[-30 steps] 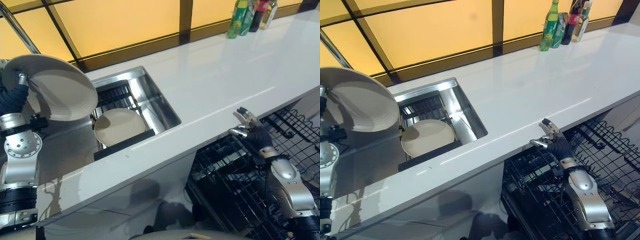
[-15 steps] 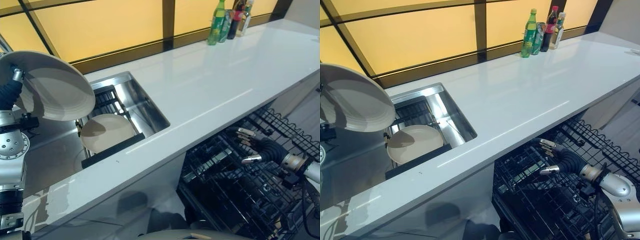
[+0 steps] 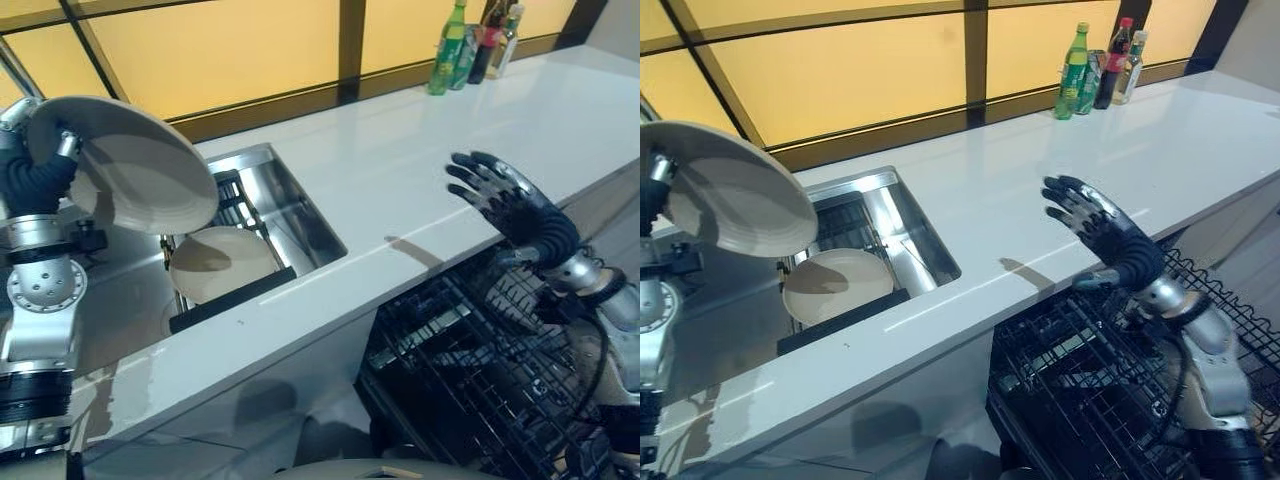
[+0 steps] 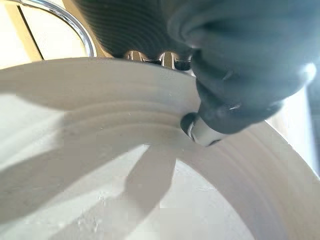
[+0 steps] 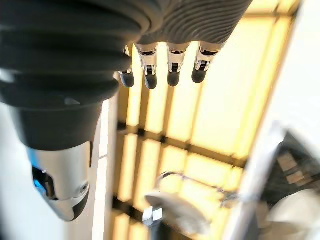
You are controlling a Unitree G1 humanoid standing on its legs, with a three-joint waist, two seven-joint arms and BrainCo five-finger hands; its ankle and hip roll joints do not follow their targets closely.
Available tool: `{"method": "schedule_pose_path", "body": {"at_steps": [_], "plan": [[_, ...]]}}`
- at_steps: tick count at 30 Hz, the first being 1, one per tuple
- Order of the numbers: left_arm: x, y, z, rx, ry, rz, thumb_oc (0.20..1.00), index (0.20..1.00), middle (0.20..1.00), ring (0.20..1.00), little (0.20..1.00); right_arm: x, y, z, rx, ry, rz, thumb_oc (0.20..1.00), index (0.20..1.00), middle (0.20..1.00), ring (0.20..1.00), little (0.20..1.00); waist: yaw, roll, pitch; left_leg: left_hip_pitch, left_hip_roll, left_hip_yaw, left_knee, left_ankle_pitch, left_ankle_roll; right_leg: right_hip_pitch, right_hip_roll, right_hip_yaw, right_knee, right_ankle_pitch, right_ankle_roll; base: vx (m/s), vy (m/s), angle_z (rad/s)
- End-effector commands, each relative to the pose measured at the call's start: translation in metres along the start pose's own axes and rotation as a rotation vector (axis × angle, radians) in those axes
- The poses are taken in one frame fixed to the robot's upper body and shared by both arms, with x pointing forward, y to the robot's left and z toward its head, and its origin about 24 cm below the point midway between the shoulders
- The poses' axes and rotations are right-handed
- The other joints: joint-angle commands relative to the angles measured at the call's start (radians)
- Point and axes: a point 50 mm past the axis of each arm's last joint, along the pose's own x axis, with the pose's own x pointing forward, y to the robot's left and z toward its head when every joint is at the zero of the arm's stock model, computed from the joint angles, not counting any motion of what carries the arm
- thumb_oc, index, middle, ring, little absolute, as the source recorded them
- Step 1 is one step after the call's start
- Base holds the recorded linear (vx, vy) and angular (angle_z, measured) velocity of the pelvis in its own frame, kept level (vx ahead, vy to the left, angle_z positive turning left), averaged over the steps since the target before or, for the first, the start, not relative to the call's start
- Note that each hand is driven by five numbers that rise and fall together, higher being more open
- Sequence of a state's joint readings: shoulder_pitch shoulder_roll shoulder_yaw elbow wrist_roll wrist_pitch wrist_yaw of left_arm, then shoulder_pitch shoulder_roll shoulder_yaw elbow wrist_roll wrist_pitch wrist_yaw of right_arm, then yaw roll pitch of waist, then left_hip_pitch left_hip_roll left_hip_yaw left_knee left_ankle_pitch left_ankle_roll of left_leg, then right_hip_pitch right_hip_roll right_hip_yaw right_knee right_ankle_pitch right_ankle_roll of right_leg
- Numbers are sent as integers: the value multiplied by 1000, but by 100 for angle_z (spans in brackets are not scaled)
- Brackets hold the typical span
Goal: Pick up plates and place into dishwasher.
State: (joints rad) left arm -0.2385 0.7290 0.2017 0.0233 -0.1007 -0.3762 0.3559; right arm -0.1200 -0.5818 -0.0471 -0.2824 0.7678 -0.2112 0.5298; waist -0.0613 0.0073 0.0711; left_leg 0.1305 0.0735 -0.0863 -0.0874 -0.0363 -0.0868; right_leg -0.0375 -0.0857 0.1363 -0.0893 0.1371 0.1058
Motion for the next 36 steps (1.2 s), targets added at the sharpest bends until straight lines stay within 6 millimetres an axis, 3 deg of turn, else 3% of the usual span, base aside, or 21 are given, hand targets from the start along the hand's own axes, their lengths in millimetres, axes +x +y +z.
{"method": "schedule_pose_path", "body": {"at_steps": [1,6,17,24,36], "plan": [[17,-18,29,-86,-161,13,200,200,200,200,200,30,12,12,75,-154,-39,1000,1000,1000,1000,1000,31,-6,-70,-89,-60,-38,13,76,55,55,1,-55,134,-140,-9,43,-10,23],[13,-53,43,-180,-176,-33,200,200,200,200,200,61,40,5,153,-158,-50,1000,1000,1000,1000,1000,69,-14,-84,-92,-67,-65,13,83,57,74,-7,-91,120,-139,-11,45,1,19],[2,-100,68,-334,-154,-32,200,200,200,200,200,89,81,-32,117,51,-62,1000,1000,1000,1000,1000,107,-26,-98,-101,-83,-105,11,96,65,87,-9,-130,117,-142,-16,32,10,15],[4,-105,79,-327,-168,-35,200,200,200,200,200,96,97,-39,9,136,-35,1000,1000,1000,1000,1000,115,-26,-98,-99,-90,-114,6,96,66,91,-12,-139,121,-148,-13,12,14,9],[6,-111,83,-366,-128,-17,200,200,200,200,200,120,113,-28,-227,120,-41,1000,1000,1000,1000,1000,136,-26,-93,-94,-97,-127,6,94,64,100,-15,-140,110,-144,-11,0,3,2]]}}
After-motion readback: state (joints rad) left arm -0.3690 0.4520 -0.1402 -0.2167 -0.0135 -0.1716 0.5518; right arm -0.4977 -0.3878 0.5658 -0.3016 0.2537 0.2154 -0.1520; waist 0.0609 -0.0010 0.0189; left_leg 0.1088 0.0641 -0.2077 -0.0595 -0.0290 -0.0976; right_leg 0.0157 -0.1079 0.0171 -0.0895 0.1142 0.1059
